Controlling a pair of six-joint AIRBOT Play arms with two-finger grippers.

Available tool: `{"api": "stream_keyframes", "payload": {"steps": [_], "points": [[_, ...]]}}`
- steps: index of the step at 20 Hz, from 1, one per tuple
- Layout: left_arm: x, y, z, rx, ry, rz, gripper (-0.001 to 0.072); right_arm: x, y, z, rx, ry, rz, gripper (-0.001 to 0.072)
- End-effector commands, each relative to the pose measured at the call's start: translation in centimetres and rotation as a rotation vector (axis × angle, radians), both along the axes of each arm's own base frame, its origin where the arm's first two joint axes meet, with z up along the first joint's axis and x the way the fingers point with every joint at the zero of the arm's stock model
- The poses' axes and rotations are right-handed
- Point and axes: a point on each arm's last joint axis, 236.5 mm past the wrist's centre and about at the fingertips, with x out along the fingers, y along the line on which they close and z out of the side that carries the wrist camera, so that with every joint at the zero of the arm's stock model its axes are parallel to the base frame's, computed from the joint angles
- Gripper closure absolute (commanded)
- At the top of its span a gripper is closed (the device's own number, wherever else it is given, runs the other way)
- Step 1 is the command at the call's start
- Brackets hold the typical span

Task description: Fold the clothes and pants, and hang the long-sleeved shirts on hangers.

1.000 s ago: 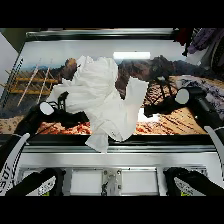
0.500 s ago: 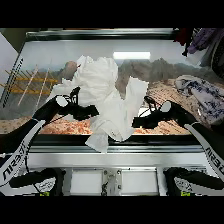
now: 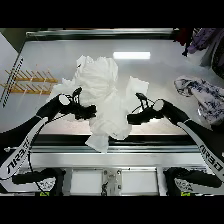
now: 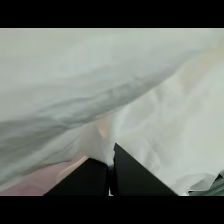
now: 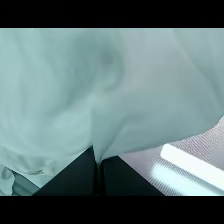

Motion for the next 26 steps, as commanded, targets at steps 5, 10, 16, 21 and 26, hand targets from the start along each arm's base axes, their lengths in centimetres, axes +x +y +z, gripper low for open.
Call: {"api": "stream_keyframes", "payload": {"steps": [5,10,16,21,26], "points": [[6.8,0.2,24.7,-0.13,-0.539,0.002,0.0692,7.1,-5.3,22.6,-0.073,-0.552,0.036,0.0694],[-1.5,1.3,54.0,-0.258,-1.224,-0.013,0.0692,1.7,-7.9,48.1,0.014,-1.162,-0.073,0.0694],[-8.3,0.3,60.8,-0.304,-1.433,-0.08,0.0692,-5.3,-9.3,56.9,0.116,-1.379,-0.167,0.0694],[0.0,-1.0,44.0,0.041,-0.934,-0.202,0.0691,-2.7,-9.6,42.2,-0.063,-0.841,-0.098,0.0694],[4.4,-3.7,25.2,0.18,-0.385,-0.376,0.0691,-3.5,-10.2,24.2,-0.168,-0.348,-0.057,0.0694]]}}
